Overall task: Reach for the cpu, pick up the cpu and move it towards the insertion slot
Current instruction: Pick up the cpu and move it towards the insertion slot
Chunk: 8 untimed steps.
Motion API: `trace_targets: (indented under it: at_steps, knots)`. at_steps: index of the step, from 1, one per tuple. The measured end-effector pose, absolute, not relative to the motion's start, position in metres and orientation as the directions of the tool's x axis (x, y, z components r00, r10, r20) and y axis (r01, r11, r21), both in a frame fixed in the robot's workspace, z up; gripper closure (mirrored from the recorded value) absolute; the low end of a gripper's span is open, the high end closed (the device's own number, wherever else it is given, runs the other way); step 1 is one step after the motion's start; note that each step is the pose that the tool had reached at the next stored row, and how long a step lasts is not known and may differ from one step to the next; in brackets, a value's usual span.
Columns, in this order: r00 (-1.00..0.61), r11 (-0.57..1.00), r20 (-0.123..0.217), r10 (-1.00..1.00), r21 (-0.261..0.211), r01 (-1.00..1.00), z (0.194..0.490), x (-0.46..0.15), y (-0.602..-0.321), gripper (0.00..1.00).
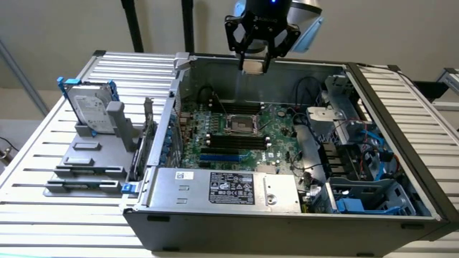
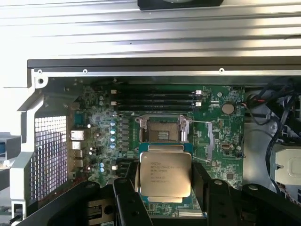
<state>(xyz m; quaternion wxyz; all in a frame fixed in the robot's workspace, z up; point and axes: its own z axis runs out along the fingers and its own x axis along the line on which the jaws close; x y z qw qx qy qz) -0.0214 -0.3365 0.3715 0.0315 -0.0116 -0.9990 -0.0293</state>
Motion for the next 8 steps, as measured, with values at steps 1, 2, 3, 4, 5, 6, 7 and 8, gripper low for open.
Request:
trace_targets:
  at_steps: [1, 2, 3, 4, 5, 6, 7, 8]
  knots:
    - [-0.998, 0.998, 0.064, 0.021, 0.058, 0.025, 0.3715, -0.0214, -0.3365, 0.45]
    - [-0.998, 0.998, 0.064, 0.021, 0.058, 0.025, 0.3715, -0.0214, -0.3365, 0.45]
    - [-0.998, 0.998, 0.063, 0.021, 0.058, 0.025, 0.3715, -0.0214, -0.3365, 0.45]
    - [-0.998, 0.998, 0.063, 0.021, 0.058, 0.025, 0.3715, -0.0214, -0.3365, 0.45]
    - [-0.998, 0.998, 0.063, 0.021, 0.058, 0.025, 0.3715, -0.0214, -0.3365, 0.45]
    - [-0.998, 0.998, 0.063, 0.021, 0.058, 0.025, 0.3715, -0.0214, -0.3365, 0.45]
    - [-0.998, 0.998, 0.063, 0.021, 0.058, 0.025, 0.3715, -0.0214, -0.3365, 0.45]
    - [-0.998, 0.998, 0.063, 0.021, 0.058, 0.025, 0.3715, -0.0214, -0.3365, 0.45]
